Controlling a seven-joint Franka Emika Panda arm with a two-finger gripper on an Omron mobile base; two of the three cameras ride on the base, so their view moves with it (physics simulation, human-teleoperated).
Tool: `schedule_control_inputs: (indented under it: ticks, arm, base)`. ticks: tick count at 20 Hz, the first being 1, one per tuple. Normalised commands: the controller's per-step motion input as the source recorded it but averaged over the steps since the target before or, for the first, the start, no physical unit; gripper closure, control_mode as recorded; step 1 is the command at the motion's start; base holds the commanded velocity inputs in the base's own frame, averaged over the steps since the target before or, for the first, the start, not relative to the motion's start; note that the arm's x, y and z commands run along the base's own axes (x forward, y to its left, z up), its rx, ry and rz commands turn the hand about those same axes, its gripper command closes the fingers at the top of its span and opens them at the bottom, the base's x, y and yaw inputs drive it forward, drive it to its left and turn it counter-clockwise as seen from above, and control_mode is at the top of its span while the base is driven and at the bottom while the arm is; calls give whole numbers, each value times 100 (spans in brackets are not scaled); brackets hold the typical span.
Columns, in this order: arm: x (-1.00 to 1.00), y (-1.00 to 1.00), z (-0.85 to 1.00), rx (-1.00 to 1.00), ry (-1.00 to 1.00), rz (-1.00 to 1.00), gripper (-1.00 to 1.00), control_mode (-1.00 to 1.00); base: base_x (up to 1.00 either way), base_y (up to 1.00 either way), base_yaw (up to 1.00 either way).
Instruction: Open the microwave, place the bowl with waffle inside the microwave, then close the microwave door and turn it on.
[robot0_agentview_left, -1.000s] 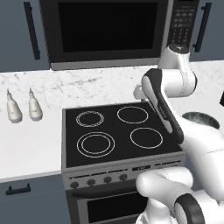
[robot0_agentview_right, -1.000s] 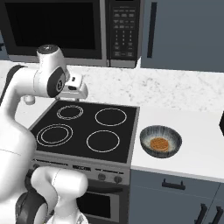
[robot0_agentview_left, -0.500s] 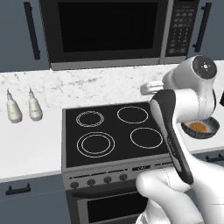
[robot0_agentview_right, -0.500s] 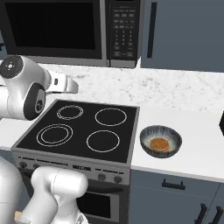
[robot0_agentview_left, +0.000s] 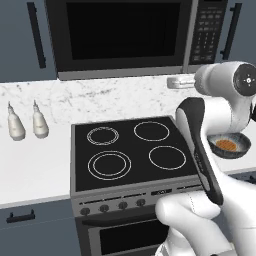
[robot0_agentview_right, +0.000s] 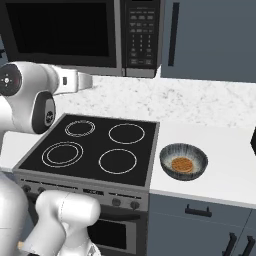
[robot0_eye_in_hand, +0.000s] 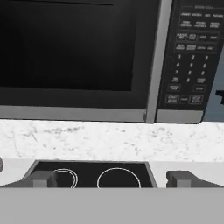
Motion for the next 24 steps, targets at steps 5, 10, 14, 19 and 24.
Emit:
schedule_control_inputs:
  ticks: [5,10,14,19,24]
  arm:
    - [11,-8,70,0,-18,0,-100,-100]
    - [15,-18,55,0,-16,0,-100,-100]
    - [22,-51,15,0,-6,0,-100,-100]
    - [34,-41,-3,0,1,0,-100,-100]
    - [35,-3,0,0,2,0,-100,-100]
  base:
    - [0,0,0]
    - [0,0,0]
    - [0,0,0]
    - [0,0,0]
    - [0,0,0]
